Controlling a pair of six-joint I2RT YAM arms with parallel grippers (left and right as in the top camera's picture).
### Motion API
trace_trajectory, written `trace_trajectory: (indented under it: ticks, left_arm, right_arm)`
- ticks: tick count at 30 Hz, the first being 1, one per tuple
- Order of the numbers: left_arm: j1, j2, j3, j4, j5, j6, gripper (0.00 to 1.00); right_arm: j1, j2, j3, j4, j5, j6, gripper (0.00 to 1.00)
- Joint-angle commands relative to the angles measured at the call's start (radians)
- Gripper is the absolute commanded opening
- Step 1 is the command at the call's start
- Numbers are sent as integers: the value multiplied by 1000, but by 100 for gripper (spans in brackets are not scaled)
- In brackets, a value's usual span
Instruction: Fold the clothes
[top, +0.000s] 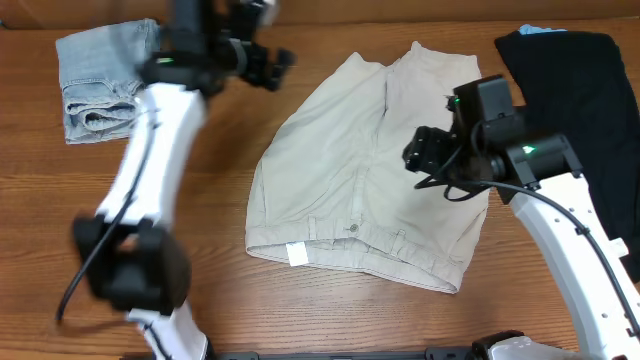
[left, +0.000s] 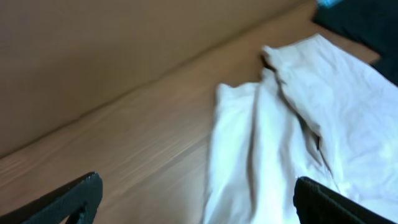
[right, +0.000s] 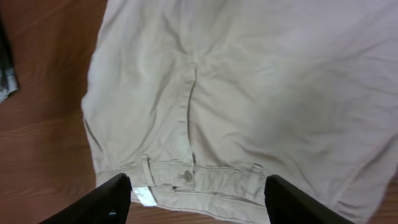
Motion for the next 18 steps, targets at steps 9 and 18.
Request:
trace_trajectory:
  ticks: [9,18]
  left_arm:
    - [-189,335,13,312,-198,16,100]
    - [-193,457,13,418,-295,-85,100]
  right_arm:
    - [-30,-5,19,-57,70,-42,73]
    - [-30,-5,19,-56,75,-42,73]
